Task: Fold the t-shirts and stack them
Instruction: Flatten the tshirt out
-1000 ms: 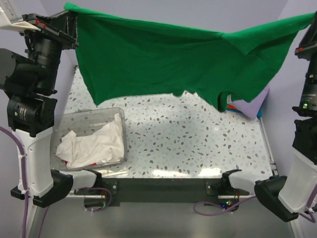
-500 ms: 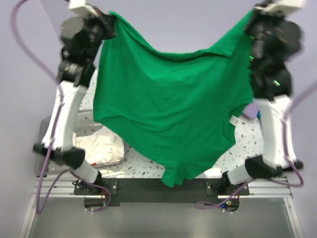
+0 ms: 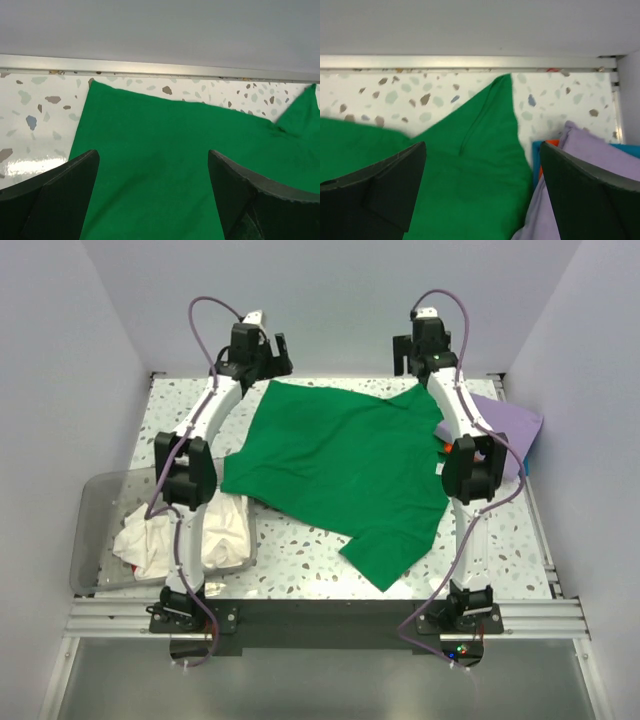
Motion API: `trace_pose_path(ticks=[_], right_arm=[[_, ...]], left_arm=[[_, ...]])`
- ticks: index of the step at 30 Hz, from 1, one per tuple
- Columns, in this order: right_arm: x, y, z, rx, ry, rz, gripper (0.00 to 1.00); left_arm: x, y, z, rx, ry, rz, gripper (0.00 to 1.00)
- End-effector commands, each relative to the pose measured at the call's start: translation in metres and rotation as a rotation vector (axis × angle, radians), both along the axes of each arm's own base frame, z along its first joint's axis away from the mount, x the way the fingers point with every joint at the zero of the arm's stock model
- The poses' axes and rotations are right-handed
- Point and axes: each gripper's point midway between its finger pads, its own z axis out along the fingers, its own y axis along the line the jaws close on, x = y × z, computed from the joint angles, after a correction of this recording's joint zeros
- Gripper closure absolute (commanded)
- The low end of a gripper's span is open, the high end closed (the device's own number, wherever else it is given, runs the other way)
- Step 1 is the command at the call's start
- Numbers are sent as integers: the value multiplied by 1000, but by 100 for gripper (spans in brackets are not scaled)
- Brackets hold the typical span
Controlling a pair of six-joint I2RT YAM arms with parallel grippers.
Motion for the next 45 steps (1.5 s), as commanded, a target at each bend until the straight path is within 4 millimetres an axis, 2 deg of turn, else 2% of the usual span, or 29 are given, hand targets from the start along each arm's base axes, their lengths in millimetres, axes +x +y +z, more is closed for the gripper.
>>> trace_pose_path(ticks=[1, 2, 3, 4, 5, 6, 7, 8, 9, 10, 12, 13, 15, 16, 18, 19, 25, 33, 41, 45], right_arm=[[-39, 26, 107, 170, -187, 95, 1], [-55, 31, 124, 201, -206, 123, 1], [-63, 36, 118, 227, -181, 144, 1], [-75, 42, 93, 261, -116, 158, 1], [-85, 53, 87, 300, -85, 203, 1], [-101, 58, 94, 325, -82, 220, 1], [-114, 62, 66, 357, -11, 212, 1], [-125, 72, 58, 397, 23, 251, 1], [-138, 77, 62, 425, 28, 271, 1], [-151, 81, 37, 457, 96, 262, 1], [-172, 92, 29, 499, 139, 293, 1], [-185, 94, 9, 513, 193, 287, 1], [-200, 100, -2, 529, 225, 304, 1], [-211, 100, -22, 536, 273, 295, 1], [-222, 101, -37, 550, 313, 289, 1], [-232, 100, -53, 560, 355, 273, 1], [-259, 99, -104, 578, 475, 243, 1], [-274, 84, -154, 512, 599, 162, 2], [-290, 65, -187, 424, 716, 79, 2], [-295, 50, -195, 377, 753, 36, 1]], left_arm=[[-25, 2, 102, -66, -204, -32, 5], [-31, 2, 97, -65, -188, -39, 5], [-39, 1, 99, -68, -184, -49, 5], [-47, 0, 77, -68, -132, -66, 5], [-51, -1, 70, -70, -113, -75, 5], [-56, -1, 65, -69, -94, -80, 5], [-62, -1, 47, -63, -44, -84, 5], [-65, -1, 39, -58, -19, -84, 5], [-66, 0, 28, -51, 14, -79, 5], [-72, 0, 16, -41, 57, -82, 5], [-76, -2, 2, -39, 96, -96, 5], [-80, -3, -9, -42, 120, -107, 5], [-84, -6, -18, -46, 133, -122, 5], [-88, -7, -27, -52, 154, -126, 5], [-92, -7, -41, -53, 194, -127, 5], [-94, -8, -46, -51, 210, -124, 5], [-104, 1, -95, 8, 344, -95, 5], [-118, 12, -148, 86, 474, -80, 5], [-121, 13, -178, 126, 521, -89, 5], [-119, 3, -192, 135, 523, -127, 5]])
